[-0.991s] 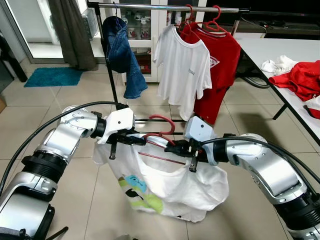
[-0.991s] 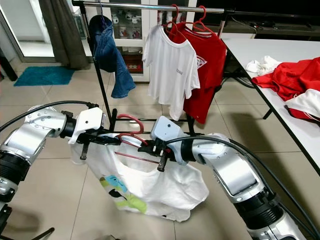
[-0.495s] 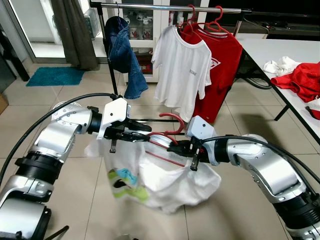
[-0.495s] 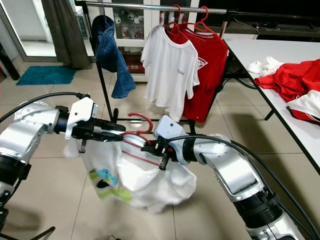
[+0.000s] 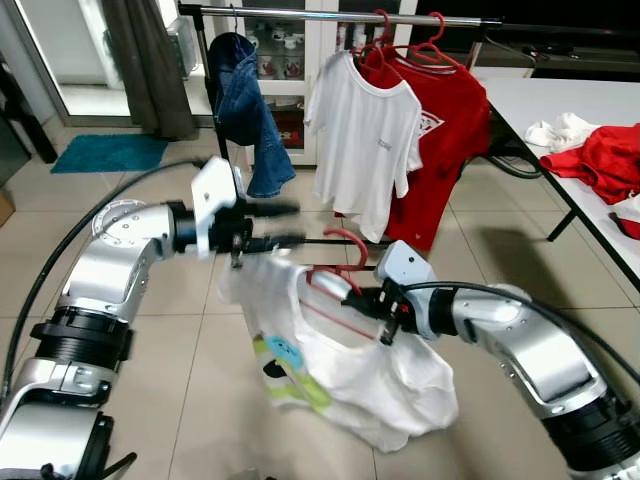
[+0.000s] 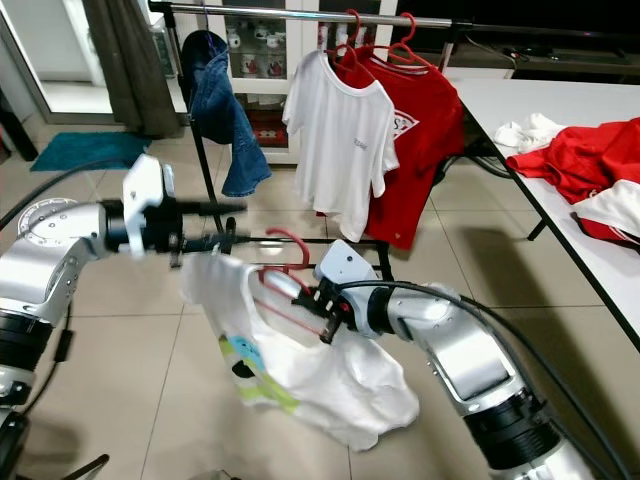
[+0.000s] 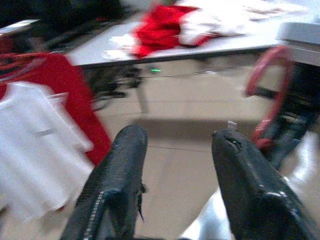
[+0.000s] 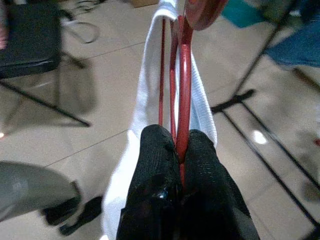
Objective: Hang hanger
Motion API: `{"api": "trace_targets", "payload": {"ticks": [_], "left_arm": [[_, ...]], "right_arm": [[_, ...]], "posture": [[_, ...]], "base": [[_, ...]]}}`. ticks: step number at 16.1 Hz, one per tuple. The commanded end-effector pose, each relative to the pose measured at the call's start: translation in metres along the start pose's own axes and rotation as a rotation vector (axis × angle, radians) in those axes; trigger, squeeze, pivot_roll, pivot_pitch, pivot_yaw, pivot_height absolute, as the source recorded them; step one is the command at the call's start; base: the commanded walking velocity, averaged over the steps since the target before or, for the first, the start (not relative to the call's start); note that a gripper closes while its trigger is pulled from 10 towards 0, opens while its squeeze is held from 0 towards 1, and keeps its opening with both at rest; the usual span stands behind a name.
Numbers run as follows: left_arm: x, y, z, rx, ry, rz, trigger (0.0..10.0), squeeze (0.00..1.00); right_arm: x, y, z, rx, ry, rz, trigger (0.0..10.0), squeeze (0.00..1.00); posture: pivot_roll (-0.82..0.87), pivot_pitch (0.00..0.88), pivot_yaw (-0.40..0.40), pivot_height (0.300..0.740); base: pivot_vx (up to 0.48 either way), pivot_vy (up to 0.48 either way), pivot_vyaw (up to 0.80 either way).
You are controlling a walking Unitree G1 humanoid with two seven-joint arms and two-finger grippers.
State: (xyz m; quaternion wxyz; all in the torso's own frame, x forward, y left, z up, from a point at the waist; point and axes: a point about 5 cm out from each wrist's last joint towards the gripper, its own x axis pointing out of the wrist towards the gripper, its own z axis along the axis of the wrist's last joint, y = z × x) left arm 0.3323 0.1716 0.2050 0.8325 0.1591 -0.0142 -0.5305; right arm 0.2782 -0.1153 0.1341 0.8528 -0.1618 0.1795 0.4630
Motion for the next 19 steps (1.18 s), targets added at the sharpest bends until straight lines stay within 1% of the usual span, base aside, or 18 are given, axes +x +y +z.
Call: {"api": "trace_targets", "payload": {"ticks": [1, 2, 3, 4, 5, 6, 7, 8, 9, 10, 11, 12, 14, 15, 16, 17, 18, 19], "left_arm": [[-0.006, 0.004, -0.005, -0.032, 0.018, 0.121, 10.0, 1.00], [-0.007, 0.003, -0.008, -0.066, 0.008, 0.174, 10.0, 1.00], [-0.007, -0.007, -0.014, -0.128, -0.021, 0.252, 10.0, 1.00], [-0.005, -0.017, -0.025, -0.192, 0.009, 0.335, 10.0, 0.47], [-0.001, -0.027, -0.034, -0.198, 0.030, 0.408, 10.0, 0.00], [0.002, -0.034, -0.041, -0.208, 0.057, 0.465, 10.0, 0.00], [0.004, -0.043, -0.051, -0.257, 0.078, 0.565, 10.0, 0.00], [0.004, -0.047, -0.054, -0.271, 0.085, 0.623, 10.0, 0.00], [0.003, -0.054, -0.057, -0.298, 0.089, 0.694, 10.0, 0.00], [-0.001, -0.062, -0.059, -0.306, 0.103, 0.759, 10.0, 0.00], [-0.006, -0.067, -0.059, -0.325, 0.106, 0.825, 10.0, 0.00], [-0.008, -0.071, -0.058, -0.346, 0.102, 0.847, 10.0, 0.00], [-0.007, -0.079, -0.059, -0.352, 0.118, 0.832, 10.0, 0.00], [-0.005, -0.082, -0.058, -0.343, 0.121, 0.820, 10.0, 0.00], [-0.004, -0.083, -0.057, -0.347, 0.115, 0.822, 10.0, 0.00], [-0.005, -0.083, -0.055, -0.352, 0.116, 0.836, 10.0, 0.00], [-0.005, -0.084, -0.055, -0.357, 0.114, 0.853, 10.0, 0.00], [-0.006, -0.086, -0.054, -0.365, 0.108, 0.857, 10.0, 0.00]], "right_arm": [[-0.006, -0.010, -0.004, 0.016, -0.005, -0.088, 0.0, 0.00], [-0.007, -0.013, -0.009, 0.047, -0.002, -0.132, 0.0, 0.00], [-0.009, -0.021, -0.018, 0.125, -0.002, -0.246, 0.0, 0.00], [-0.011, -0.027, -0.024, 0.194, -0.018, -0.352, 0.0, 0.00], [-0.012, -0.031, -0.028, 0.258, -0.041, -0.443, 0.0, 0.00], [-0.011, -0.031, -0.029, 0.291, -0.062, -0.487, 0.0, 0.00], [-0.011, -0.032, -0.032, 0.342, -0.089, -0.567, 0.0, 0.00], [-0.011, -0.032, -0.034, 0.369, -0.101, -0.613, 4.4, 0.00], [-0.011, -0.032, -0.038, 0.428, -0.106, -0.672, 10.0, 0.00], [-0.009, -0.029, -0.043, 0.467, -0.104, -0.704, 10.0, 0.00], [-0.009, -0.026, -0.044, 0.477, -0.116, -0.723, 10.0, 0.00], [-0.008, -0.025, -0.043, 0.492, -0.135, -0.718, 10.0, 0.00], [-0.009, -0.027, -0.042, 0.459, -0.152, -0.776, 10.0, 0.00], [-0.008, -0.027, -0.038, 0.444, -0.173, -0.777, 10.0, 0.00], [-0.008, -0.026, -0.037, 0.421, -0.161, -0.777, 10.0, 0.00], [-0.006, -0.025, -0.035, 0.392, -0.144, -0.769, 10.0, 0.00], [-0.003, -0.022, -0.034, 0.397, -0.137, -0.707, 10.0, 0.00], [-0.001, -0.018, -0.032, 0.436, -0.160, -0.634, 10.0, 0.00]], "posture": [[-0.13, 0.000, -0.005, 0.740], [-0.12, 0.000, -0.007, 0.740], [-0.12, 0.000, -0.011, 0.740], [-0.11, 0.000, -0.023, 0.740], [-0.10, 0.000, -0.034, 0.740], [-0.10, 0.000, -0.034, 0.740], [-0.10, 0.000, -0.052, 0.740], [-0.10, 0.000, -0.067, 0.740], [-0.08, 0.000, -0.085, 0.740], [-0.06, 0.000, -0.092, 0.740], [-0.06, 0.000, -0.091, 0.740], [-0.05, 0.000, -0.088, 0.740], [-0.05, 0.000, -0.075, 0.740], [-0.05, 0.000, -0.074, 0.740], [-0.05, 0.000, -0.080, 0.740], [-0.05, 0.000, -0.085, 0.740], [-0.05, 0.000, -0.094, 0.740], [-0.04, 0.000, -0.104, 0.740]], "base": [[0.000, 0.000, 0.00], [0.000, 0.000, 0.00], [0.000, 0.000, 0.00], [0.000, 0.000, 0.00], [0.000, 0.000, 0.00], [0.000, 0.000, 0.00], [0.000, 0.000, 0.00], [0.000, 0.000, 0.00], [0.000, 0.000, 0.00], [0.000, 0.000, 0.00], [0.247, 0.000, 0.00], [0.259, 0.000, 0.00], [0.270, 0.000, 0.00], [0.277, 0.000, 0.00], [0.311, 0.000, 0.00], [0.330, 0.000, 0.00], [0.341, 0.000, 0.00], [0.341, 0.000, 0.00]]}}
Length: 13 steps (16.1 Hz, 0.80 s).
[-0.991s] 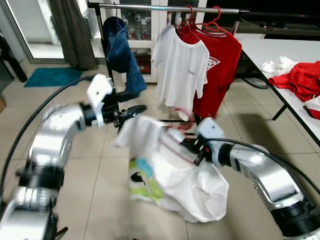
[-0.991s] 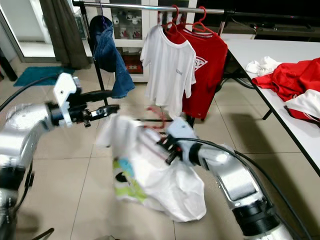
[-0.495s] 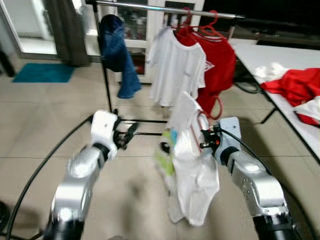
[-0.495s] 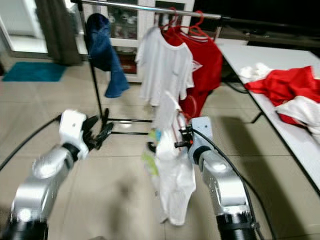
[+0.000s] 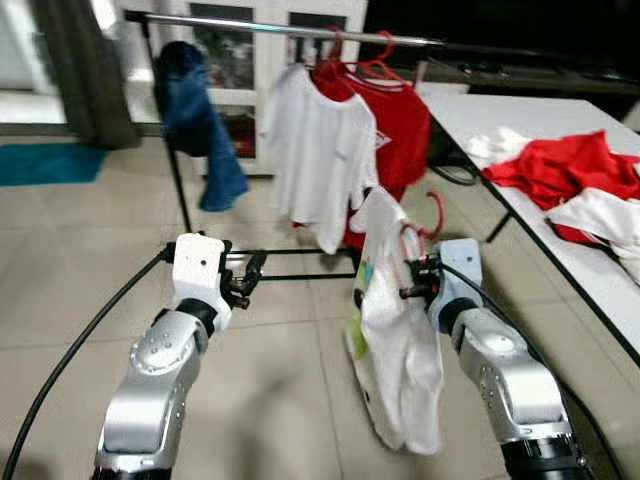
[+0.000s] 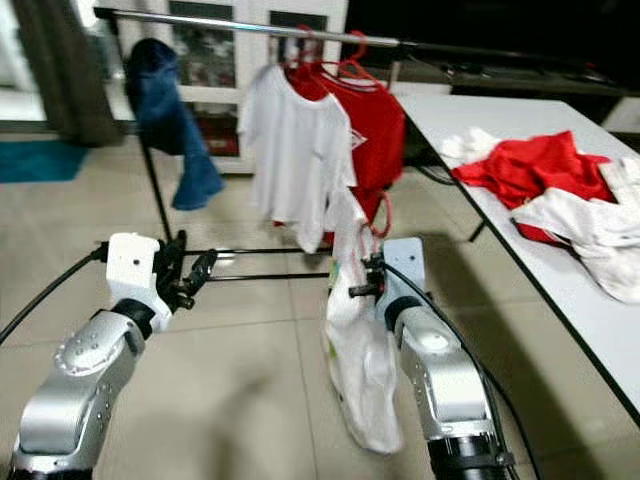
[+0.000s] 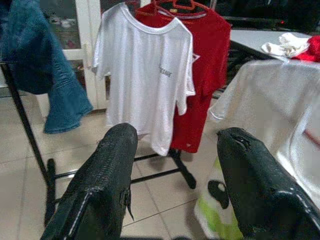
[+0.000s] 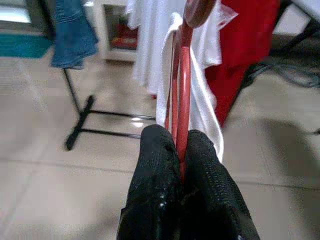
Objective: Hang hanger
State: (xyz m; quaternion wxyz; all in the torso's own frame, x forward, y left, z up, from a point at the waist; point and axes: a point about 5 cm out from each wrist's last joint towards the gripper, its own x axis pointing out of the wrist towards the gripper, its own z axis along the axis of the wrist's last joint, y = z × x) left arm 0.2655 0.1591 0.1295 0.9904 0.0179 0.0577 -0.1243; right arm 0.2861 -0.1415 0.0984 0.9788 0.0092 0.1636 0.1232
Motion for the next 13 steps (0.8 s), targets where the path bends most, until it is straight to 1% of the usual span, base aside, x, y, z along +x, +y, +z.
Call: {"api": "trace_targets", "payload": {"ticks": [1, 2, 3, 5, 7, 8, 9, 10, 12, 13], "left_arm": [[-0.002, 0.000, -0.001, 0.000, 0.005, 0.009, 10.0, 0.00], [-0.003, 0.001, -0.003, 0.005, 0.015, 0.018, 10.0, 0.00], [-0.004, 0.001, -0.001, 0.025, 0.021, 0.009, 10.0, 0.00], [-0.006, 0.002, -0.002, 0.029, 0.026, 0.017, 10.0, 0.00], [-0.006, 0.001, -0.003, 0.029, 0.029, 0.021, 10.0, 0.00], [-0.006, 0.000, -0.004, 0.012, 0.028, 0.023, 10.0, 0.00], [-0.005, -0.001, -0.005, 0.014, 0.035, 0.024, 10.0, 0.00], [-0.004, -0.001, -0.005, 0.013, 0.032, 0.022, 10.0, 0.00], [-0.005, -0.001, -0.004, 0.014, 0.027, 0.021, 10.0, 0.00], [-0.005, -0.002, -0.003, 0.016, 0.026, 0.017, 10.0, 0.00]], "right_arm": [[0.000, 0.003, 0.011, 0.001, -0.047, 0.021, 10.0, 0.00], [0.002, 0.003, 0.011, -0.010, -0.058, -0.003, 10.0, 0.00], [0.007, 0.006, 0.012, 0.018, -0.061, 0.005, 10.0, 0.00], [0.011, 0.009, 0.013, 0.028, -0.062, 0.015, 10.0, 0.00], [0.011, 0.010, 0.014, 0.042, -0.074, 0.027, 10.0, 0.00], [0.012, 0.010, 0.013, 0.045, -0.075, 0.010, 10.0, 0.00], [0.014, 0.010, 0.013, 0.022, -0.084, -0.009, 10.0, 0.00], [0.014, 0.011, 0.015, 0.022, -0.092, -0.003, 10.0, 0.00], [0.013, 0.013, 0.015, 0.044, -0.101, 0.014, 10.0, 0.00], [0.012, 0.014, 0.015, 0.079, -0.103, 0.037, 10.0, 0.00]], "posture": [[-0.02, 0.000, -0.115, 0.740], [-0.01, 0.000, -0.120, 0.740], [0.00, 0.000, -0.122, 0.740], [0.00, 0.000, -0.118, 0.740], [0.00, 0.000, -0.118, 0.740], [-0.01, 0.000, -0.116, 0.740], [-0.01, 0.000, -0.111, 0.740], [-0.01, 0.000, -0.111, 0.740], [-0.01, 0.000, -0.108, 0.740], [-0.01, 0.000, -0.107, 0.740]], "base": [[0.379, 0.000, 0.00], [0.379, 0.000, 0.00], [0.379, 0.000, 0.00], [0.382, 0.000, 0.00], [0.379, 0.000, 0.00], [0.379, 0.000, 0.00], [0.379, 0.000, 0.00], [0.382, 0.000, 0.00], [0.375, 0.000, 0.00], [0.375, 0.000, 0.00]]}}
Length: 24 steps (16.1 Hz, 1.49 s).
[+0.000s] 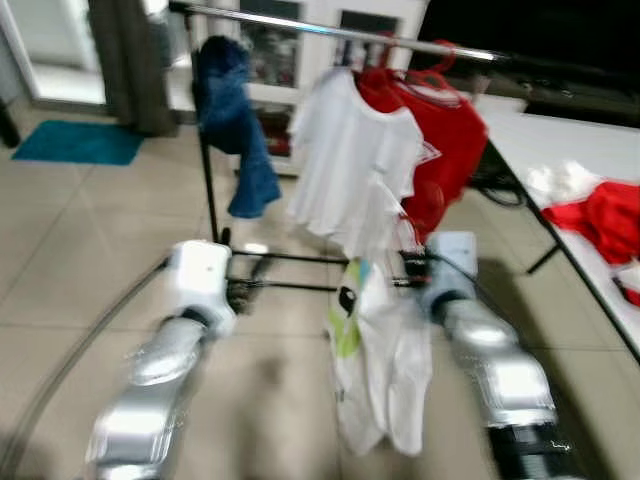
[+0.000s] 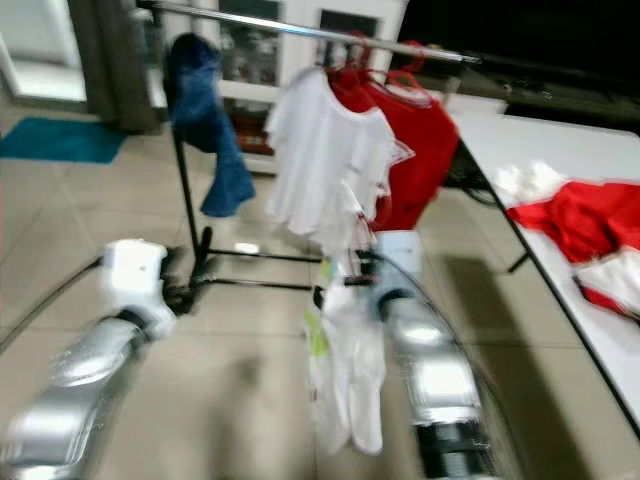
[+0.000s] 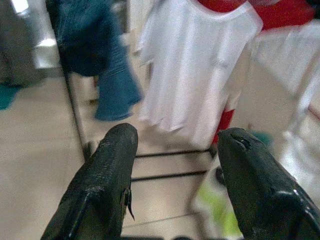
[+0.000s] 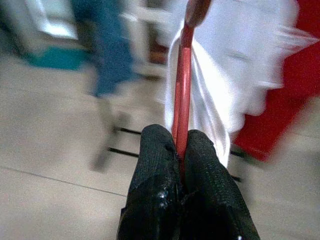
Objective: Hang hanger
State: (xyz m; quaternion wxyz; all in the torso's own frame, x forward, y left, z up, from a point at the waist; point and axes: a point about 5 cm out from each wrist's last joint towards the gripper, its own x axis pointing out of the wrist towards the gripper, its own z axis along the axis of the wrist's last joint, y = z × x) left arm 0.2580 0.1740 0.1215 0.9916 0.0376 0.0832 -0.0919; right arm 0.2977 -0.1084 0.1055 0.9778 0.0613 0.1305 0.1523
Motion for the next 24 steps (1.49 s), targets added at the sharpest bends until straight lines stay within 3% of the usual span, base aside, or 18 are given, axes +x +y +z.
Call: {"api": "trace_targets", "payload": {"ticks": [1, 13, 24], "left_arm": [[0.004, -0.015, 0.008, -0.012, -0.031, -0.053, 10.0, 0.00], [0.016, -0.012, 0.008, 0.003, -0.022, -0.082, 10.0, 0.00], [0.014, -0.014, 0.015, -0.014, -0.024, -0.071, 10.0, 0.00]], "right_arm": [[-0.006, -0.014, 0.005, 0.007, -0.028, -0.022, 10.0, 0.00], [0.001, 0.000, 0.007, -0.013, -0.019, 0.034, 10.0, 0.00], [0.000, -0.007, 0.012, -0.029, -0.046, 0.007, 10.0, 0.00]], "posture": [[-0.01, 0.000, -0.109, 0.740], [-0.01, 0.000, -0.141, 0.740], [-0.01, 0.000, -0.108, 0.740]], "base": [[0.379, 0.000, 0.00], [0.377, 0.000, 0.00], [0.378, 0.000, 0.00]]}}
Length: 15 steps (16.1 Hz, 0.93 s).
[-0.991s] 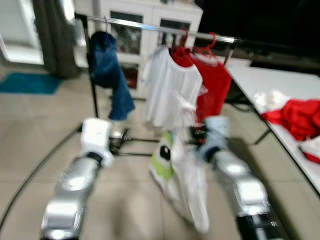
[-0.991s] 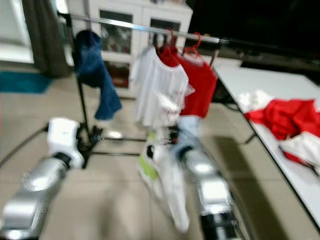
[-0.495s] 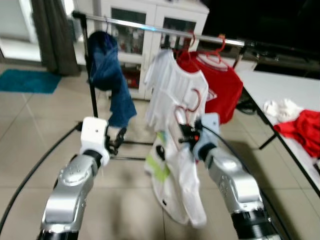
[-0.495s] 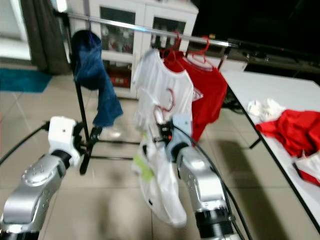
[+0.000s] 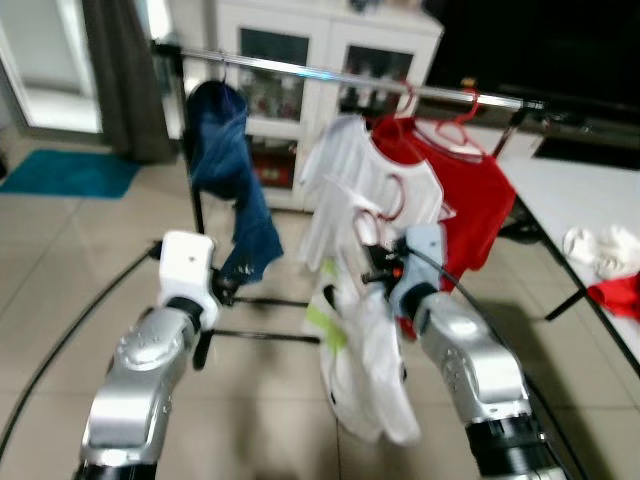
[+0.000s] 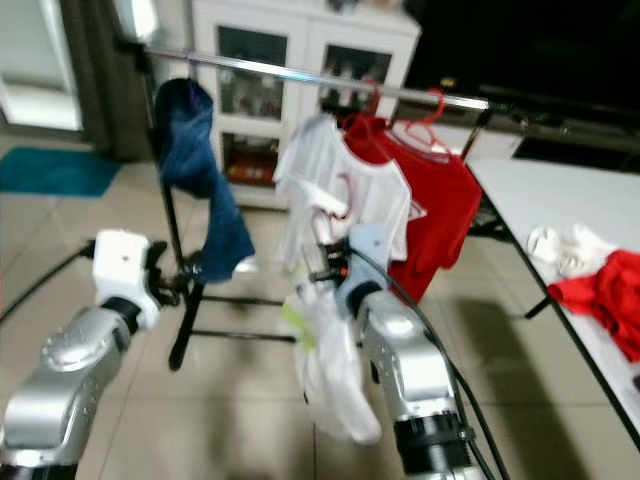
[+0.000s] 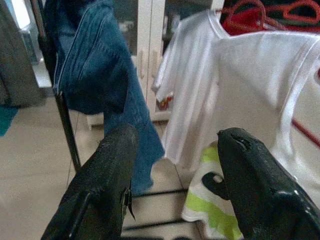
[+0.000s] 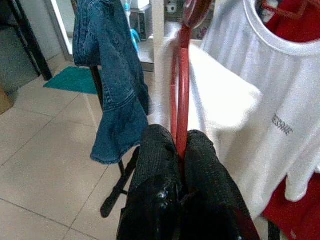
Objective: Hang hanger
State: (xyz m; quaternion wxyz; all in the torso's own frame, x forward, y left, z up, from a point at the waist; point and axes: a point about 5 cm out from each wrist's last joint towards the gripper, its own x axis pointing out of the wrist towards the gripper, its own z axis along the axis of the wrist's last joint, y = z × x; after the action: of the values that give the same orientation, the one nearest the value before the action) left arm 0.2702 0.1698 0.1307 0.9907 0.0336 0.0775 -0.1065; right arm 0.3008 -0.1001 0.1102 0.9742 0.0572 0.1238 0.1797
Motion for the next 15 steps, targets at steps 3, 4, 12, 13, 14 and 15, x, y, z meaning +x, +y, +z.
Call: {"api": "trace_targets", "payload": {"ticks": [3, 4, 12, 13, 14, 15], "left_arm": [[0.003, -0.015, 0.004, -0.010, -0.014, -0.039, 10.0, 0.00], [0.002, -0.016, 0.005, -0.011, -0.017, -0.038, 10.0, 0.00], [-0.002, -0.020, 0.009, 0.037, -0.022, -0.064, 10.0, 0.00], [-0.002, -0.020, 0.010, 0.049, -0.023, -0.064, 10.0, 0.00], [-0.002, -0.018, 0.012, 0.052, -0.027, -0.059, 10.0, 0.00], [-0.002, -0.016, 0.016, 0.058, -0.038, -0.057, 10.0, 0.00]], "right_arm": [[-0.007, -0.014, 0.008, -0.034, -0.041, -0.035, 10.0, 0.00], [-0.007, -0.014, 0.009, -0.042, -0.040, -0.033, 10.0, 0.00], [-0.005, -0.010, 0.015, -0.108, -0.055, -0.008, 10.0, 0.00], [-0.004, -0.013, 0.015, -0.104, -0.057, -0.024, 10.0, 0.00], [-0.004, -0.013, 0.016, -0.111, -0.056, -0.027, 10.0, 0.00], [-0.003, -0.014, 0.019, -0.122, -0.066, -0.033, 10.0, 0.00]], "posture": [[-0.01, 0.000, -0.115, 0.740], [-0.01, 0.000, -0.117, 0.740], [-0.01, 0.000, -0.123, 0.740], [-0.01, 0.000, -0.123, 0.740], [-0.01, 0.000, -0.123, 0.740], [-0.01, 0.000, -0.122, 0.740]], "base": [[0.375, 0.000, 0.00], [0.379, 0.000, 0.00], [0.377, 0.000, 0.27], [0.375, 0.000, 0.00], [0.375, 0.000, 0.00], [0.375, 0.000, 0.00]]}}
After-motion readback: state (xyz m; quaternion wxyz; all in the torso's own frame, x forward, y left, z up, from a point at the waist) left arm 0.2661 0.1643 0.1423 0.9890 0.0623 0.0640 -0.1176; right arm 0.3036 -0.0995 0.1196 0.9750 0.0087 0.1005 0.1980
